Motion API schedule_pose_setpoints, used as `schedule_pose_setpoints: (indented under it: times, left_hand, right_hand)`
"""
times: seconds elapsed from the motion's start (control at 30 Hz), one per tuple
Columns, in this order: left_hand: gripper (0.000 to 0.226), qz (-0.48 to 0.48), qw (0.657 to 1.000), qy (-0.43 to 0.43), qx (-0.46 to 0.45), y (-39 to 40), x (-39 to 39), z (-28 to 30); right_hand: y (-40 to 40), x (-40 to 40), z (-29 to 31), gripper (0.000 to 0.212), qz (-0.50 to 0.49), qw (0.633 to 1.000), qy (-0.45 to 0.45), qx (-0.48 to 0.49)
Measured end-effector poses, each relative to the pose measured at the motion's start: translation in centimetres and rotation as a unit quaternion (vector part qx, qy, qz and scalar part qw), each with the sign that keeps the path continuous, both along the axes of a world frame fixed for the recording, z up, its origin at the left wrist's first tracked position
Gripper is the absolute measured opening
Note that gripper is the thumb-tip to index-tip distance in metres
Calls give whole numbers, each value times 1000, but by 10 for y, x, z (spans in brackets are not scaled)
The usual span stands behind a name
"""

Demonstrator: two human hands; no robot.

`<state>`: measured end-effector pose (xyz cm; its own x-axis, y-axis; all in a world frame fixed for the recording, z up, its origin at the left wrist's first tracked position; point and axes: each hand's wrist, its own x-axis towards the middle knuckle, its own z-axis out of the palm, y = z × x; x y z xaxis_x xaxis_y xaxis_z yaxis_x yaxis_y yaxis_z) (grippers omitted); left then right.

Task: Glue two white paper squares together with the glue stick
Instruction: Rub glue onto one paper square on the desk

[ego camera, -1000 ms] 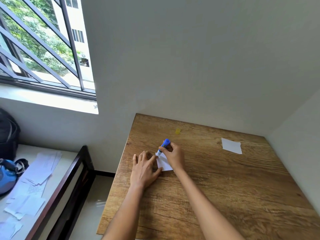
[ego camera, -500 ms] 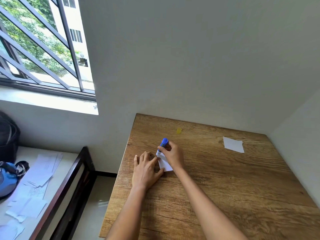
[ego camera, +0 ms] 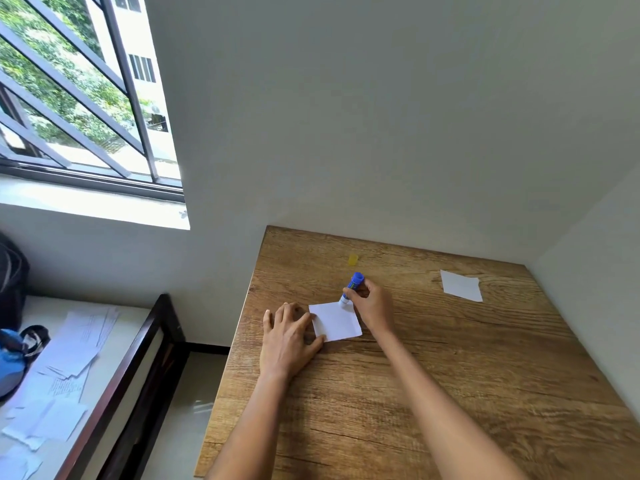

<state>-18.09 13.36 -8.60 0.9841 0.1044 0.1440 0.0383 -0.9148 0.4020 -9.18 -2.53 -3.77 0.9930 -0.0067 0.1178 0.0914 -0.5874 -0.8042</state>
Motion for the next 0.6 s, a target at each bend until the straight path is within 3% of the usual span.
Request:
schedule_pose_setpoints:
  times: [0.2, 0.6]
  left_hand:
    - [46, -2, 1000, -2, -8, 1, 0, 0]
    - [46, -3, 1000, -4, -5, 0, 0, 0]
  right_hand:
    - [-4, 2, 0, 12, -16, 999, -23, 33]
    - [39, -8, -7, 15, 84, 996, 6, 17]
